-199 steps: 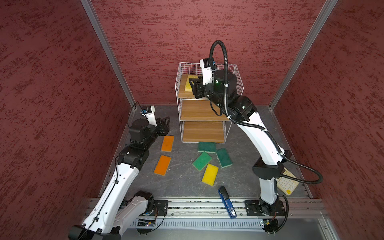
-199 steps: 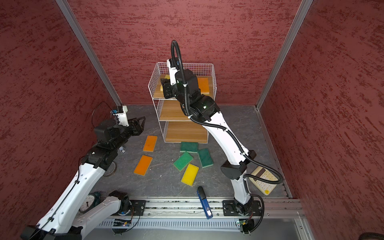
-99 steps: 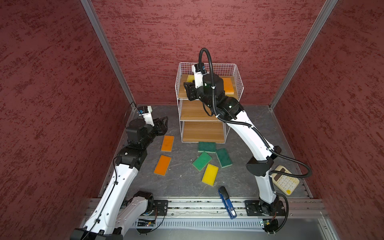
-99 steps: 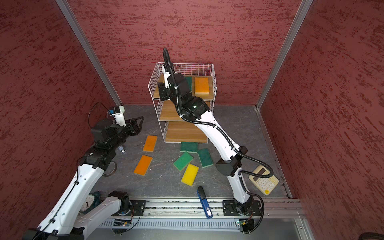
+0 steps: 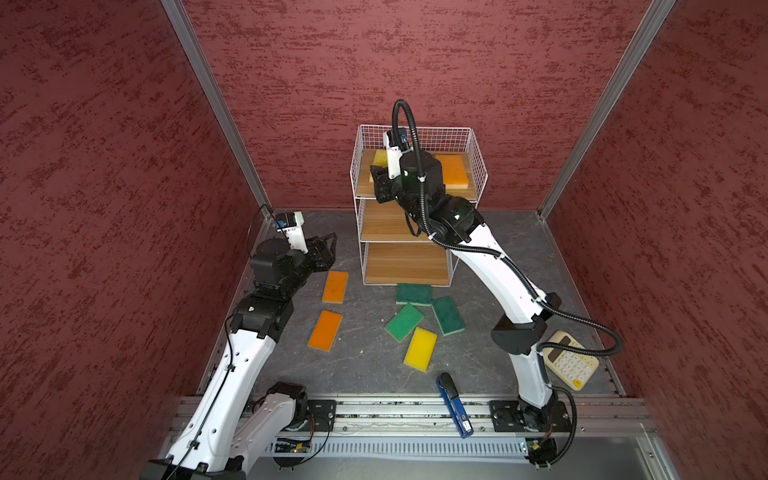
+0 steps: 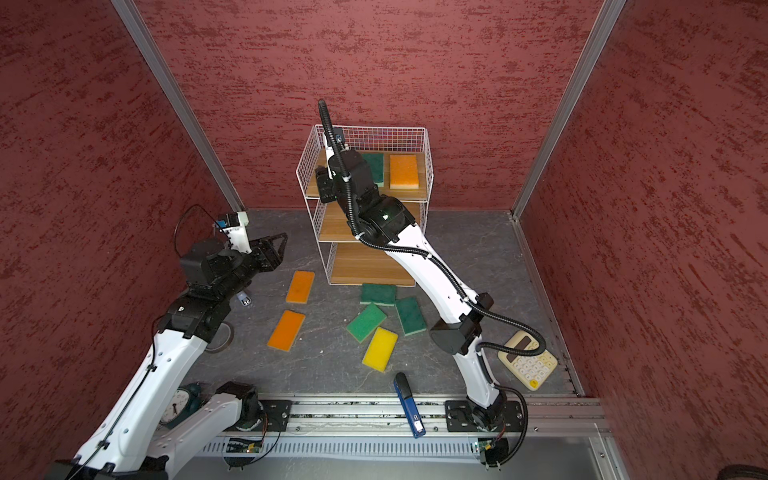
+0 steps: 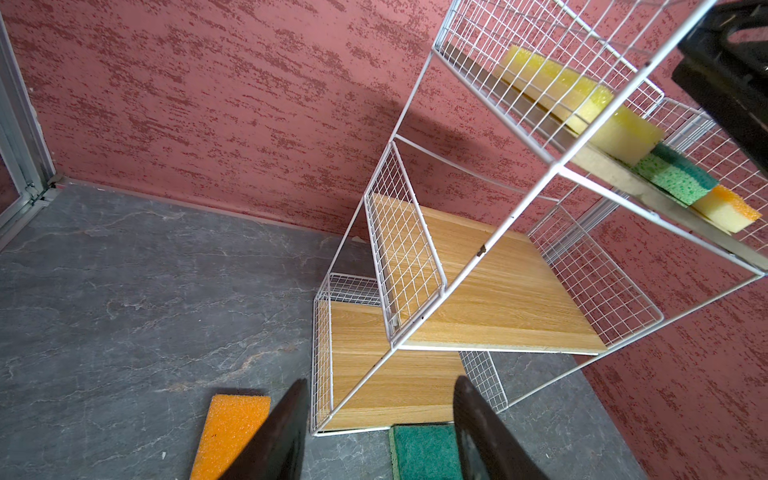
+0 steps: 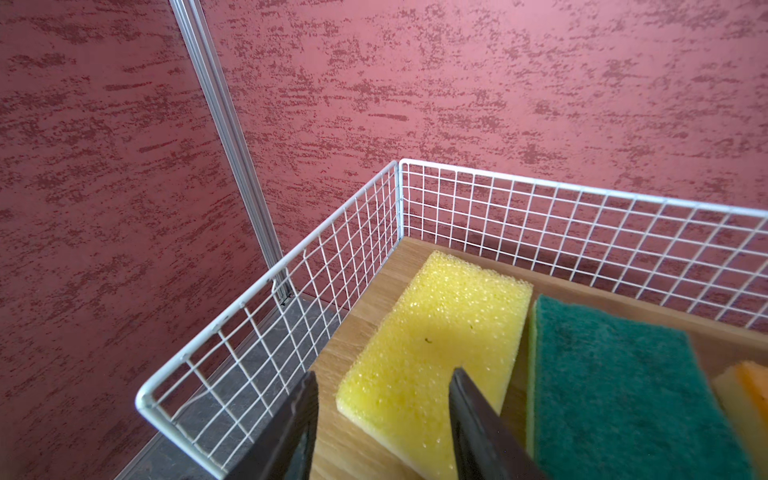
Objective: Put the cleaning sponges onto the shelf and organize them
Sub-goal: 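Push the yellow sponge on the top shelf with the right gripper tips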
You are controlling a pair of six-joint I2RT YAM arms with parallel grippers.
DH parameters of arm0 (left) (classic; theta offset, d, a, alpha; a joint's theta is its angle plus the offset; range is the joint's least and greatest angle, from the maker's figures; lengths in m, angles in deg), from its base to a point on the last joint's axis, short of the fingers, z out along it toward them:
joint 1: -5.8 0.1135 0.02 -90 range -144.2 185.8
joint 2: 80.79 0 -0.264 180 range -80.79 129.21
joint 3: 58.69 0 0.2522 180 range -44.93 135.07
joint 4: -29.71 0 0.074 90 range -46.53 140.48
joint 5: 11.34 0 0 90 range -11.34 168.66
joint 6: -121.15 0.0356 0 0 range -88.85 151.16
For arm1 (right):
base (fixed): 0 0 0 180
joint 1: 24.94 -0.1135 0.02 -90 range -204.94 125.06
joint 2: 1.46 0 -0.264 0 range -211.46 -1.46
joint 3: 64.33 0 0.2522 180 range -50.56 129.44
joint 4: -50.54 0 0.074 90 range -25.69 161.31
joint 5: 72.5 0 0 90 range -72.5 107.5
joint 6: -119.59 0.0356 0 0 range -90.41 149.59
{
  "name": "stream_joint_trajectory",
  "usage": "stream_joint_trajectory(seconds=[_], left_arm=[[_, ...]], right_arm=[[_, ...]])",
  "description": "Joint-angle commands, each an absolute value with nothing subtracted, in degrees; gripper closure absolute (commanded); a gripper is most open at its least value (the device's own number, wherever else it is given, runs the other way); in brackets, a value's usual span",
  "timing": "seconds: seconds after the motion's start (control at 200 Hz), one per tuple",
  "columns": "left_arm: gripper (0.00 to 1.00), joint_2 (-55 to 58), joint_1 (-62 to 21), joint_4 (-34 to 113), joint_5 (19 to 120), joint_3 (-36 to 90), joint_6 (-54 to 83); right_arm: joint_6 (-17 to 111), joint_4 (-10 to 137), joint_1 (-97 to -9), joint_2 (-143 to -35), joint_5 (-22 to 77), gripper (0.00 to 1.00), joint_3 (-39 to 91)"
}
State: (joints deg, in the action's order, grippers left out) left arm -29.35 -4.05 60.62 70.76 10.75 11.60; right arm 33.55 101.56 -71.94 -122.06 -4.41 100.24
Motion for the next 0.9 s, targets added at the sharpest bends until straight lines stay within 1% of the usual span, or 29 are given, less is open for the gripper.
stream_joint_trajectory(seconds=[0.0,0.336,0.451,0.606,0.897], left_arm=[[0.44,-29.9,-3.6,60.5,69.8,10.8,11.5],[0.44,-29.8,-3.5,60.4,69.8,10.7,11.5],[0.44,-29.8,-3.5,60.3,69.7,10.7,11.4],[0.45,-29.7,-3.5,60.2,69.3,10.9,11.2],[0.46,-29.8,-3.5,59.9,68.7,11.1,10.7]], right_arm=[[31.1,101.3,-72.4,-123.4,-7.2,0.48,100.8],[30.1,101.4,-72.4,-125.1,-8.9,0.49,100.9],[29.8,101.5,-72.4,-125.1,-9.0,0.5,100.9],[29.2,102.6,-72.4,-124.7,-8.2,0.55,100.9],[25.9,105.5,-72.4,-124.1,-5.6,0.57,100.9]])
